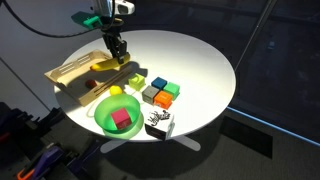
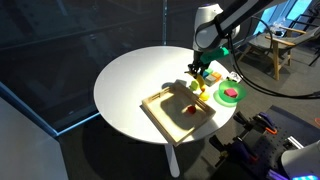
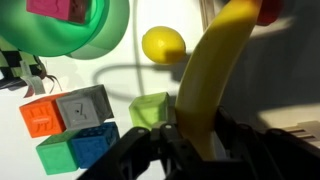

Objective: Take the banana off of the tray

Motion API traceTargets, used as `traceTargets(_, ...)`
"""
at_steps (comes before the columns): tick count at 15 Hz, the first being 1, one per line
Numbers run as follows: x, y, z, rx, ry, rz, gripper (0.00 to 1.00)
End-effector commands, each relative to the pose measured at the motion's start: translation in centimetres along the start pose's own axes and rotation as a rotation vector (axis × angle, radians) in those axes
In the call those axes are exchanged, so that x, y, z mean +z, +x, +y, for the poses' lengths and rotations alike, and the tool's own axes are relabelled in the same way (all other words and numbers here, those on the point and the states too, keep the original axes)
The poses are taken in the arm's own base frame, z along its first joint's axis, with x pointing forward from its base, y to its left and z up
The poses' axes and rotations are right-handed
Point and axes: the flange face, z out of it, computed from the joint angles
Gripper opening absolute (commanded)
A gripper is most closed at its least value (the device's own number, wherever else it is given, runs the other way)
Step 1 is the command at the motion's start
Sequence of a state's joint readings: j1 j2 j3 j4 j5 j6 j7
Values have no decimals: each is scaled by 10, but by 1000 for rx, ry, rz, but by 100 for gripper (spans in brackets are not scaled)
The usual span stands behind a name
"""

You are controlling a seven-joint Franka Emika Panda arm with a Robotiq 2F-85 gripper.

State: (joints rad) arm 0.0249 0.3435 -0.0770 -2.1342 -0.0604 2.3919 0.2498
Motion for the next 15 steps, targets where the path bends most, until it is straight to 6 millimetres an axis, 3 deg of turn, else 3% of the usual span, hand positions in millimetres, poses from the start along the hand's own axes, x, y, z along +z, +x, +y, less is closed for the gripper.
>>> traceTargets(1,-13,16,18,48,25,-16,17)
traceTargets(7,-23,42,33,106,41,-26,17)
traceTargets(15,-24,82,35,87,21,-20,17)
